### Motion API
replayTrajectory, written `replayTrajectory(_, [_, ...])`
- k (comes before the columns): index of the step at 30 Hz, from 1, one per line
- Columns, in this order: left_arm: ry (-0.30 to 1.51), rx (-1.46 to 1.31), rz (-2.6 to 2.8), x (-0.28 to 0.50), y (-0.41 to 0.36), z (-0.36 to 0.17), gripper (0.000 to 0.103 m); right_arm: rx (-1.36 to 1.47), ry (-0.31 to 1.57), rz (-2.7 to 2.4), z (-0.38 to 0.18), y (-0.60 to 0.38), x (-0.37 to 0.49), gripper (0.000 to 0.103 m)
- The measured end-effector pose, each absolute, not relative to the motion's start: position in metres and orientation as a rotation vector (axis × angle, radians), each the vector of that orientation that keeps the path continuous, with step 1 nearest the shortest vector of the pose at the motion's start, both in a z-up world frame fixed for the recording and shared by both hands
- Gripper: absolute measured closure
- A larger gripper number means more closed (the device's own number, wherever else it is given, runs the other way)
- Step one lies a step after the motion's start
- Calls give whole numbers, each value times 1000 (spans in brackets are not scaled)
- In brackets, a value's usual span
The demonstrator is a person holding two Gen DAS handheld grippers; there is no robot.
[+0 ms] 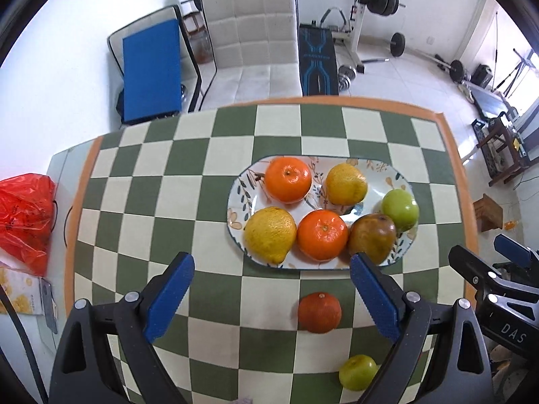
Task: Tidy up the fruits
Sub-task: 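Move both open tools toward the blood orange and second green apple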
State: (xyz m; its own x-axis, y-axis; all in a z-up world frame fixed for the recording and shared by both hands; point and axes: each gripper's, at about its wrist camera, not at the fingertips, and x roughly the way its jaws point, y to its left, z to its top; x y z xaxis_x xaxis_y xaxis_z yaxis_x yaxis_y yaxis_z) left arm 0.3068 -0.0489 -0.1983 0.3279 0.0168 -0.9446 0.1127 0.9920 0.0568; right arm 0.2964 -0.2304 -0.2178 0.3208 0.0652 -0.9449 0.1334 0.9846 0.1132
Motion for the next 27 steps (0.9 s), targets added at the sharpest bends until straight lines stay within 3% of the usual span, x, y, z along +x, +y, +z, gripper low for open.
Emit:
replayTrajectory(14, [1096, 91, -112, 248, -37, -117, 9, 147, 1071, -34, -110, -207, 226, 8])
replayTrajectory(27, [1048, 82, -131, 226, -35, -91, 9, 152, 993, -50, -66, -199, 193, 8])
